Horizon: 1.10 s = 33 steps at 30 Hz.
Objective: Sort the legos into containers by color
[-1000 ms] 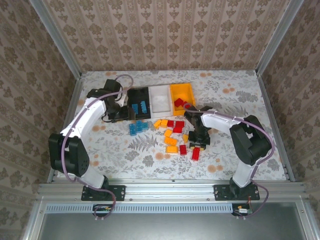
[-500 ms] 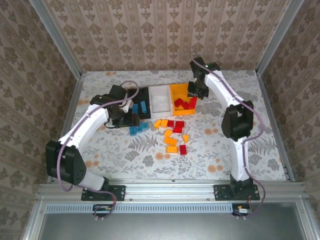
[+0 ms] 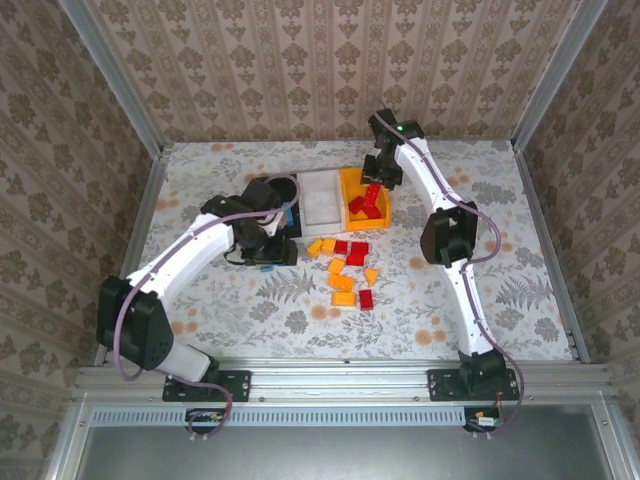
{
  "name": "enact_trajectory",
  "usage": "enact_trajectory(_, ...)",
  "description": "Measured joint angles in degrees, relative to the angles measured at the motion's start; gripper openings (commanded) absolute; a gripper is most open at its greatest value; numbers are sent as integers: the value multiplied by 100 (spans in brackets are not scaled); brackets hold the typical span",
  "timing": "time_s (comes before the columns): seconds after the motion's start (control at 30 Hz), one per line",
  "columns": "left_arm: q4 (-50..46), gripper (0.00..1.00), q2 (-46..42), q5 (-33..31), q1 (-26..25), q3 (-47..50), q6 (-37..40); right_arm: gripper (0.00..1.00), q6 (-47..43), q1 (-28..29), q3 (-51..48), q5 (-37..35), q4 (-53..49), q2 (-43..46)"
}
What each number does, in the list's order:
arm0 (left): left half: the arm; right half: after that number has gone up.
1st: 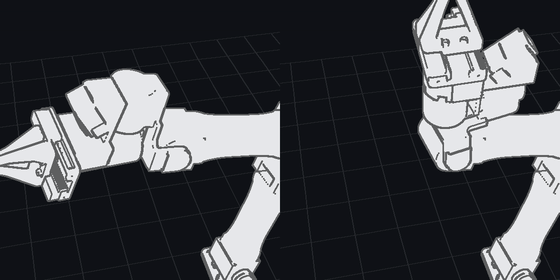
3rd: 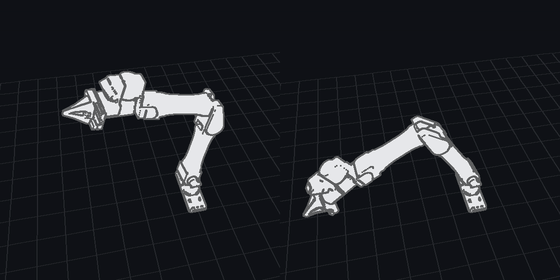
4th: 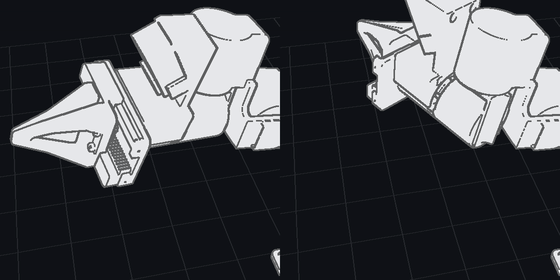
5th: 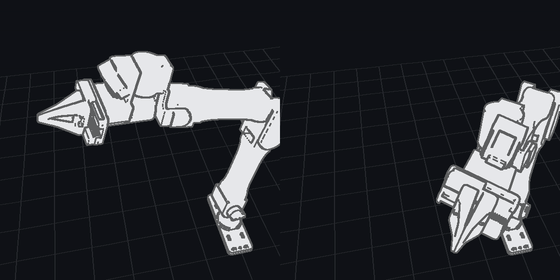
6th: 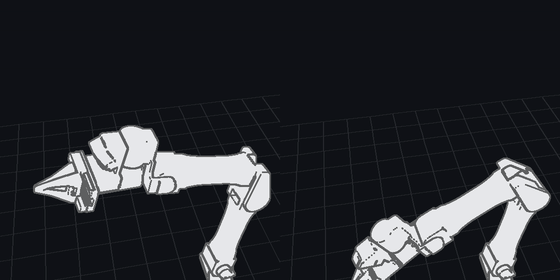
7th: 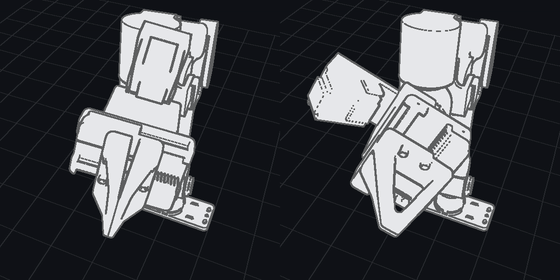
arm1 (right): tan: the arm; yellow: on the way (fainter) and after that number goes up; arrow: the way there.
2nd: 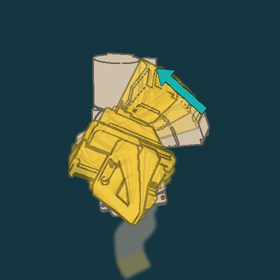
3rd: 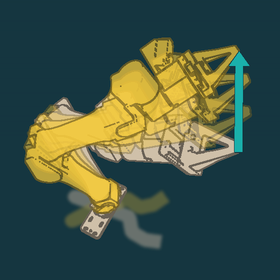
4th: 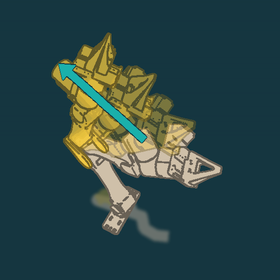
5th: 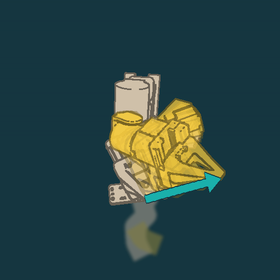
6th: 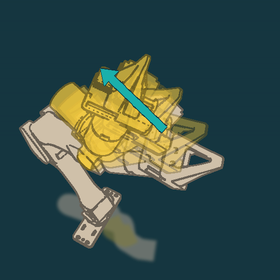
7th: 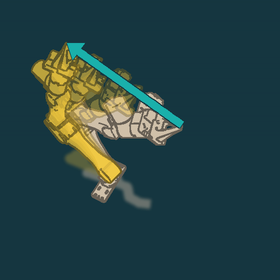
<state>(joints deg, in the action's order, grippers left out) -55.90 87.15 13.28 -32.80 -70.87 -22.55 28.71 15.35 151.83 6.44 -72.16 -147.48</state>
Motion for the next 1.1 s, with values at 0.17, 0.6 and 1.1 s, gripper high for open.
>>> enact_trajectory(0.17, 17, 84, 398, 2, -404, -275, 243, 56, -4, 9, -588, 168, 262, 306)
enact_trajectory(0.6, 151, 100, 2020, 162, -1231, -1379, 573, 61, 142, -22, -5195, 221, 1298, 3705)
enact_trajectory(1.1, -4, 97, 3209, 17, -1779, -2264, 586, 61, 177, -96, -8201, 221, 1687, 5580)
